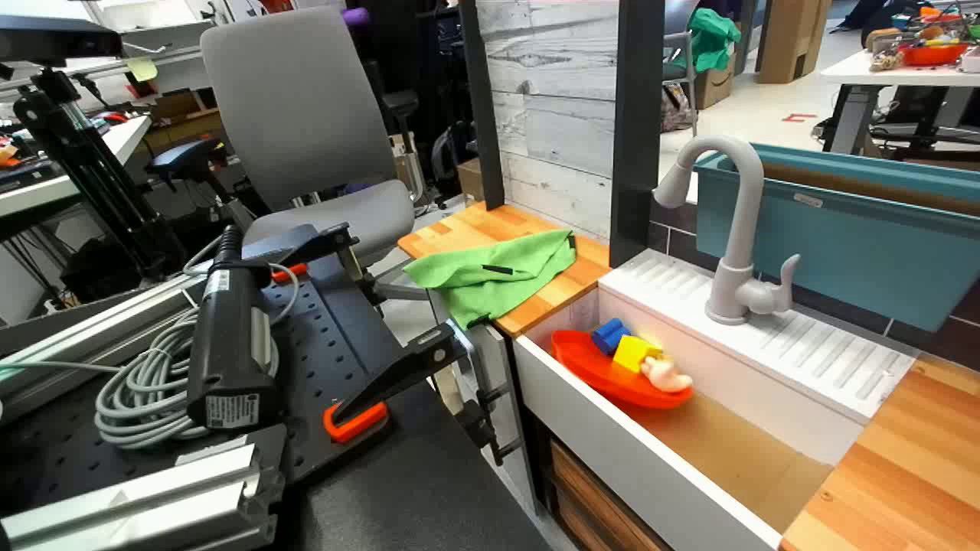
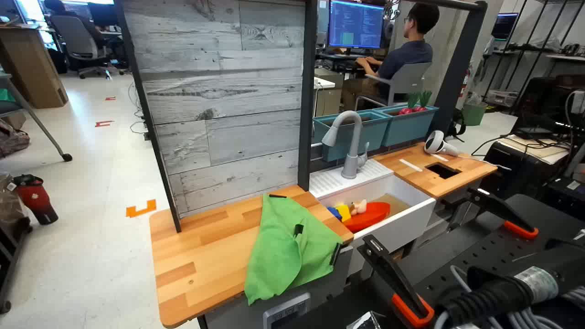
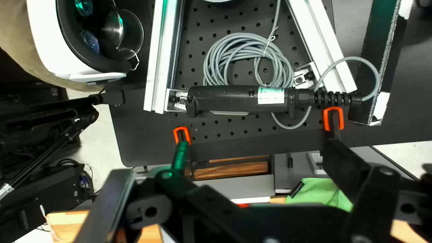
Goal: Fold the green towel.
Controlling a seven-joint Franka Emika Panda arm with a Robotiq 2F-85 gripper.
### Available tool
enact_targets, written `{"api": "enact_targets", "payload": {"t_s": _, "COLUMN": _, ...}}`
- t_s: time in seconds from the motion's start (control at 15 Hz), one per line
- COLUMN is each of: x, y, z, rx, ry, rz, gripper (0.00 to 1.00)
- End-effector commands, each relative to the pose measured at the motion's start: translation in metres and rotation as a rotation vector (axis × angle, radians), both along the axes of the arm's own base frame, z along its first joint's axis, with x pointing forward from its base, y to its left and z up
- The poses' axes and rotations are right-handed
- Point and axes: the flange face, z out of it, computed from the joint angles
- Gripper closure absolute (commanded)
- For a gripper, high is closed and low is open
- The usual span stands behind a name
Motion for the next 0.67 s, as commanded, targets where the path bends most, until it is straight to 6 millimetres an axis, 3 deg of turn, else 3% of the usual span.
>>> {"api": "enact_targets", "payload": {"t_s": 0.0, "x": 0.0001, "y": -0.0001, "z": 0.0006, "rx": 0.0, "ry": 0.001, "rz": 0.0, "gripper": 0.0}}
{"api": "enact_targets", "payload": {"t_s": 0.53, "x": 0.0002, "y": -0.0001, "z": 0.0003, "rx": 0.0, "ry": 0.003, "rz": 0.0, "gripper": 0.0}}
{"api": "enact_targets", "payload": {"t_s": 0.6, "x": 0.0073, "y": -0.0003, "z": 0.0013, "rx": -0.003, "ry": 0.001, "rz": 0.008, "gripper": 0.0}}
